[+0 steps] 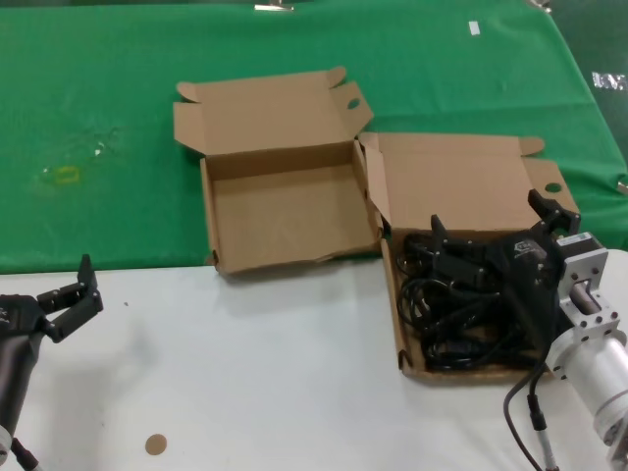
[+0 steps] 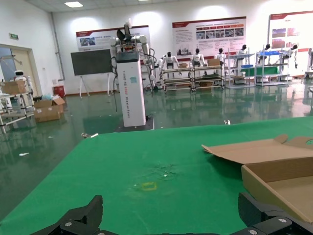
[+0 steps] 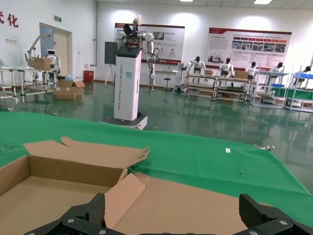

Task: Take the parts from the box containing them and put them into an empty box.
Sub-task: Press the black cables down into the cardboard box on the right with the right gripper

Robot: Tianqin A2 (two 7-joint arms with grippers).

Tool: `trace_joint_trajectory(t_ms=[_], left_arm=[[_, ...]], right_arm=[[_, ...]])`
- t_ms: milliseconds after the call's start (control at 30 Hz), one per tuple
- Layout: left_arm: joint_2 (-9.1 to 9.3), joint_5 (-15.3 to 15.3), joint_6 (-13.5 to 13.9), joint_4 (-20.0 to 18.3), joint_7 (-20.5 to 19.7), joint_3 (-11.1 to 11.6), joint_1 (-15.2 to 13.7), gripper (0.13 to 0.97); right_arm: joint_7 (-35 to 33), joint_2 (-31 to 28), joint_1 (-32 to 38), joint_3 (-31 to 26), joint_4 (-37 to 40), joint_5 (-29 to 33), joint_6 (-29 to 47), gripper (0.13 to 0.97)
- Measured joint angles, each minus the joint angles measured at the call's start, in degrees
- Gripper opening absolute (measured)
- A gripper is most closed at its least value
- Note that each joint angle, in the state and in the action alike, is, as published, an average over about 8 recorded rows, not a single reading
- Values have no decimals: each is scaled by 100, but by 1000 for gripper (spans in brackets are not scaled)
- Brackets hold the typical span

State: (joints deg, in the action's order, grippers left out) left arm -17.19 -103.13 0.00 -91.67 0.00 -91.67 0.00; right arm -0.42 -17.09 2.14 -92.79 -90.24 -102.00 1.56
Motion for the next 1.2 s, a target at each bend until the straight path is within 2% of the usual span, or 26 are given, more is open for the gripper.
trace_joint_trajectory(t_ms=[1200], left_arm=[[0, 0, 0, 0, 0, 0, 0, 966]], right_arm=[[0, 0, 0, 0, 0, 0, 0, 966]])
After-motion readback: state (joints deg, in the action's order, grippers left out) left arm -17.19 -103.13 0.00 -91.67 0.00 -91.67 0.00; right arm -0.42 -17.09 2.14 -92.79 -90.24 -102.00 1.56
